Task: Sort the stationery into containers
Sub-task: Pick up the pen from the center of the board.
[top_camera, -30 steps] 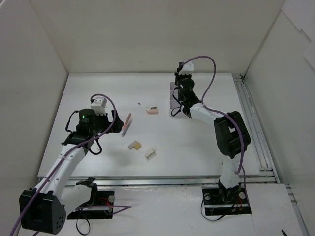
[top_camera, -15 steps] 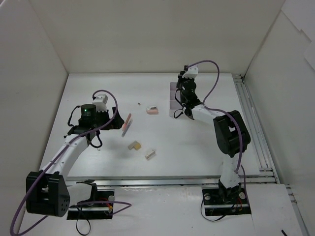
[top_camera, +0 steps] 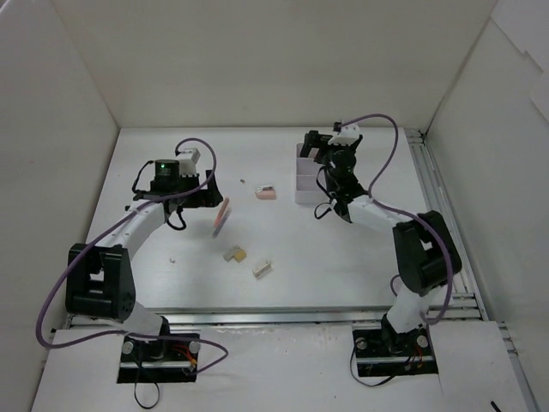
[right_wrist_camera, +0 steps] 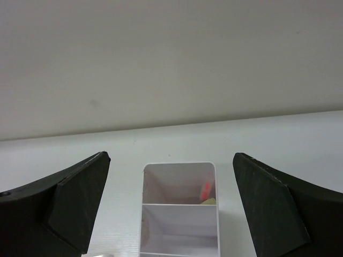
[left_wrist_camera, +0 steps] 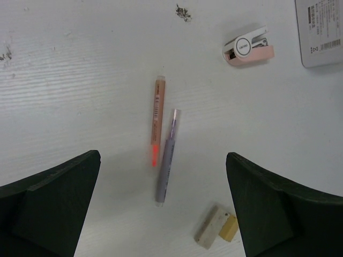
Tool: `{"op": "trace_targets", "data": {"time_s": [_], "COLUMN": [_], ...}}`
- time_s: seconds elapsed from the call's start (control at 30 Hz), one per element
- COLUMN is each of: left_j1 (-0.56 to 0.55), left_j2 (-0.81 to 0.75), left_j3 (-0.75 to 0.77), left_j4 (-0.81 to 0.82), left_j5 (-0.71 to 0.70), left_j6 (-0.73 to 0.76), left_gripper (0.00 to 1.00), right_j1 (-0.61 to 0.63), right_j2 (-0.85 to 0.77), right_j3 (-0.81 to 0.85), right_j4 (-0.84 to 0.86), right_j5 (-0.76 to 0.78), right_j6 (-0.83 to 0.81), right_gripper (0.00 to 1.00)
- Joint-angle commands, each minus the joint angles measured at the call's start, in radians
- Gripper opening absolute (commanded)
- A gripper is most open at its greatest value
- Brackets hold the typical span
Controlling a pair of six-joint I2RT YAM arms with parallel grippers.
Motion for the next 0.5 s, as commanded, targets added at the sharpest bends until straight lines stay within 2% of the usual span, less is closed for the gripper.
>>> {"op": "trace_targets", "data": {"time_s": [0.0,0.17,0.33,0.47], "left_j1": [-0.034,-0.105,-0.115,-0.154], "left_j2": [0.045,0.204,0.33,0.376], "left_j3": [0.104,0.283,0.391,0.414], "left_j4": [-0.011,-0.129,-0.186,-0.207], "left_j5": [-0.03,-0.202,-0.234,-0.297], "left_j6": [0.051,0.115,0.117,0.126], "left_gripper": [1.0,1.0,1.0,0.97], "right_j1": [0.012,0.018,0.019,0.022], "right_j2": [-0.193,-0.366,-0.463,-0.504], "right_j3": [-0.056,-0.155,-0.181,-0.16], "right_j4": [0.071,-0.09,-0.28,-0.407], "right_j5": [-0.023,-0.046,-0.082,-0.049], "right_j6": [0.058,0.132,0.138,0.142], "right_gripper": [0.98,0.98,0.98,0.98]}}
